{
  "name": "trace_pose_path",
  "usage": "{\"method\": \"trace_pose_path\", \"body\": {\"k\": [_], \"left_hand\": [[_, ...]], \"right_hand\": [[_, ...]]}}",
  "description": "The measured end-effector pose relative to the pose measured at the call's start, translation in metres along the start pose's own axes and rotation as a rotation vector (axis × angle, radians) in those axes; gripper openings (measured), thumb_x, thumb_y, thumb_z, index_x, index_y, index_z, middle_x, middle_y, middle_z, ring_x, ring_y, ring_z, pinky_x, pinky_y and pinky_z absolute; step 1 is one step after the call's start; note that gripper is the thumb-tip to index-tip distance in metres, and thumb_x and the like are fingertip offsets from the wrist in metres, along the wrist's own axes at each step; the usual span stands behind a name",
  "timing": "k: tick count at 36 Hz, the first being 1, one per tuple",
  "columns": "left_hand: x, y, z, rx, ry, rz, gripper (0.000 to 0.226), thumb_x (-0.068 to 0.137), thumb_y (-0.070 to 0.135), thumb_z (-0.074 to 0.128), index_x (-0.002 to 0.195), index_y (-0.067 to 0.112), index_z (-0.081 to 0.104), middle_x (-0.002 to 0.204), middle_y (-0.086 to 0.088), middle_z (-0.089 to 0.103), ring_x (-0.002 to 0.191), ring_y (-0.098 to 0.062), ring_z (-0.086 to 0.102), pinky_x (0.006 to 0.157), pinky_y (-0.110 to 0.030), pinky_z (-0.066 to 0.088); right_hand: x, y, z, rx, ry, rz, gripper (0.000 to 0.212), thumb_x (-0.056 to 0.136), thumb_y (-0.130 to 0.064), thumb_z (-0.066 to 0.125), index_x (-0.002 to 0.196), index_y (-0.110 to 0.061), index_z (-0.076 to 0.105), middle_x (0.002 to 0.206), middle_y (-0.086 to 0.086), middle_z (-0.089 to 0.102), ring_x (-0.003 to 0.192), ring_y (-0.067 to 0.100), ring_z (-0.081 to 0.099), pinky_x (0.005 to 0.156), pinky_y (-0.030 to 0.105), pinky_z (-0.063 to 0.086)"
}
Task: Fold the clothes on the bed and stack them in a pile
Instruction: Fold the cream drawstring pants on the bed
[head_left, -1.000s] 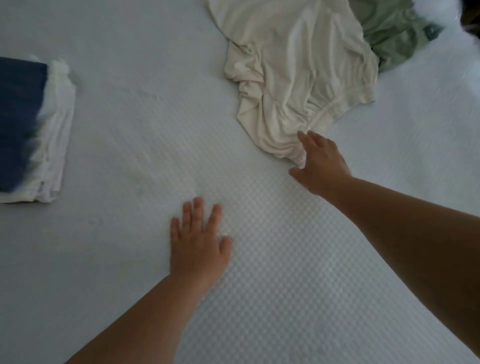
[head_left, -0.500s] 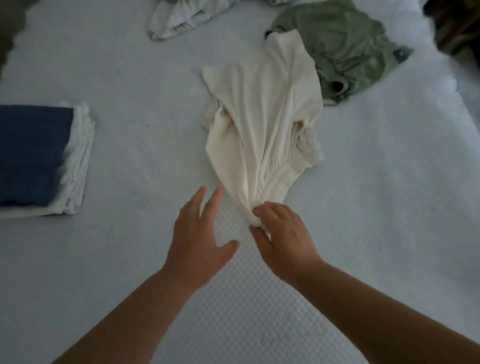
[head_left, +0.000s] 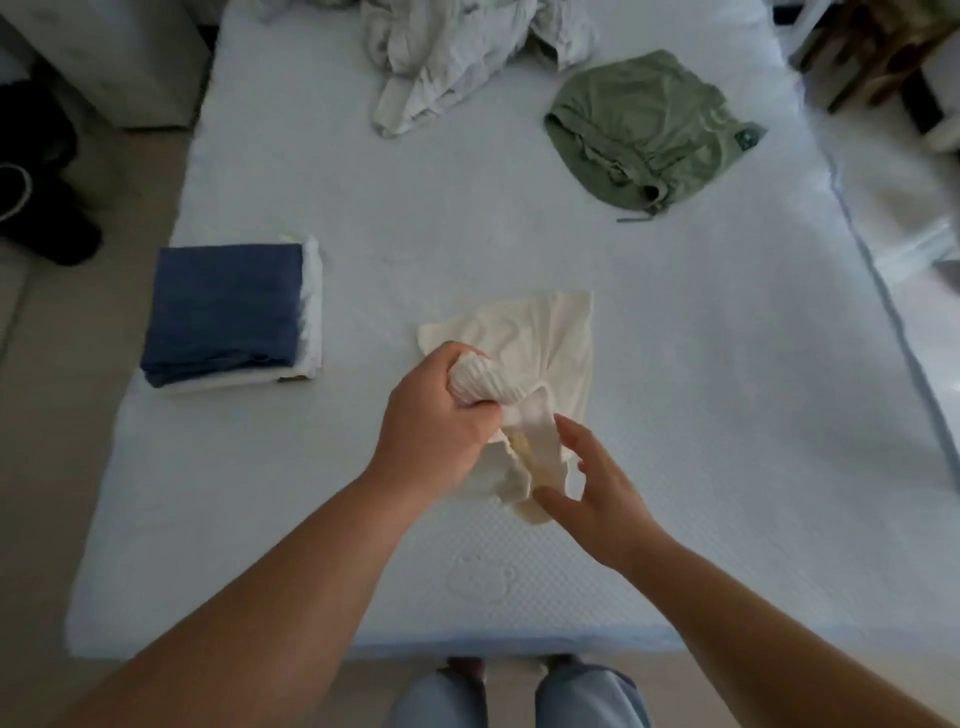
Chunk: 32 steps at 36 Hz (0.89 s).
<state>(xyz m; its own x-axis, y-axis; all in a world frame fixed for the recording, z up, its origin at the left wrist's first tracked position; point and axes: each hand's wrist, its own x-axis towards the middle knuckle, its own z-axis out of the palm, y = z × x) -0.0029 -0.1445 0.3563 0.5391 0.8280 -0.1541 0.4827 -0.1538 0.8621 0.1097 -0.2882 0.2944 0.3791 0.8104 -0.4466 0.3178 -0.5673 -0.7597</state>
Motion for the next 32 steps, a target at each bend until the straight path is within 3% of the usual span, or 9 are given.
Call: {"method": "trace_pose_path", "body": {"k": [2,6,10,13,15,18,22,26,32], "left_hand": [[-0.011,0.016,-0.013,-0.029,-0.031,0.034,0.027,0.064,0.014,0.064,0.077,0.034,0.053,0.071,0.024,0.059,0.063,0.005,0.053,0.054,-0.006,0.037],[-0.022,0.036,-0.045,-0.052,-0.039,0.072,0.048,0.07,0.0,0.061,0.098,0.037,0.05,0.079,0.02,0.055,0.069,0.01,0.052,0.058,-0.004,0.038],[-0.024,0.056,-0.079,-0.041,-0.009,0.148,0.053,0.073,-0.005,0.054,0.109,0.034,0.049,0.077,0.02,0.05,0.063,0.011,0.051,0.054,-0.005,0.036],[-0.023,0.073,-0.1,0.013,0.029,0.231,0.052,0.075,-0.005,0.05,0.112,0.031,0.051,0.076,0.016,0.053,0.065,0.006,0.054,0.052,-0.004,0.035],[-0.016,0.076,-0.116,0.131,0.065,0.256,0.05,0.078,-0.002,0.049,0.118,0.028,0.052,0.086,0.011,0.059,0.074,-0.002,0.056,0.057,-0.009,0.039],[-0.005,0.064,-0.139,0.48,0.09,0.205,0.046,0.082,0.003,0.05,0.122,0.025,0.054,0.113,-0.002,0.055,0.098,-0.022,0.056,0.074,-0.03,0.044],[-0.01,0.034,-0.149,0.795,0.111,0.042,0.035,0.085,0.007,0.049,0.113,0.025,0.061,0.117,-0.003,0.049,0.097,-0.025,0.054,0.063,-0.032,0.037],[-0.016,0.015,-0.147,0.664,0.162,-0.164,0.021,0.085,0.014,0.046,0.098,0.027,0.056,0.091,0.002,0.05,0.063,-0.014,0.046,0.048,-0.025,0.028],[-0.004,0.029,-0.148,0.144,0.107,-0.355,0.01,0.087,0.023,0.047,0.089,0.02,0.056,0.087,-0.005,0.061,0.071,-0.021,0.058,0.059,-0.03,0.044]], "right_hand": [[-0.007,-0.015,0.007,0.088,-0.009,0.049,0.061,0.081,-0.04,0.068,0.135,-0.032,0.041,0.127,-0.009,0.054,0.114,0.014,0.053,0.095,0.038,0.046],[-0.012,-0.055,0.007,0.174,0.05,0.037,0.028,0.075,-0.045,0.069,0.099,-0.031,0.066,0.091,-0.011,0.068,0.089,0.012,0.064,0.078,0.031,0.051],[-0.017,-0.096,-0.021,0.064,-0.063,-0.02,0.033,0.073,-0.042,0.074,0.094,-0.018,0.069,0.09,0.004,0.07,0.089,0.022,0.065,0.084,0.038,0.05],[-0.023,-0.126,-0.048,0.006,-0.056,-0.051,0.024,0.071,-0.041,0.074,0.084,-0.022,0.07,0.079,-0.001,0.07,0.077,0.018,0.066,0.072,0.031,0.051],[-0.025,-0.141,-0.07,-0.077,0.068,-0.082,0.022,0.075,-0.038,0.073,0.068,-0.021,0.06,0.062,-0.004,0.059,0.061,0.016,0.056,0.059,0.027,0.043],[-0.031,-0.162,-0.105,-0.188,0.394,-0.151,0.027,0.082,-0.031,0.067,0.064,-0.022,0.048,0.062,-0.006,0.05,0.058,0.012,0.046,0.051,0.026,0.035],[-0.043,-0.187,-0.138,-0.213,0.633,-0.243,0.021,0.081,-0.029,0.062,0.068,-0.02,0.047,0.063,-0.003,0.053,0.057,0.017,0.048,0.051,0.026,0.037],[-0.051,-0.193,-0.159,-0.267,0.705,-0.285,0.012,0.083,-0.029,0.056,0.076,-0.022,0.048,0.071,0.001,0.054,0.068,0.026,0.051,0.058,0.03,0.039],[-0.056,-0.167,-0.19,-0.398,0.744,-0.155,0.013,0.082,-0.023,0.054,0.086,-0.026,0.041,0.074,-0.006,0.049,0.065,0.019,0.048,0.052,0.028,0.039]]}}
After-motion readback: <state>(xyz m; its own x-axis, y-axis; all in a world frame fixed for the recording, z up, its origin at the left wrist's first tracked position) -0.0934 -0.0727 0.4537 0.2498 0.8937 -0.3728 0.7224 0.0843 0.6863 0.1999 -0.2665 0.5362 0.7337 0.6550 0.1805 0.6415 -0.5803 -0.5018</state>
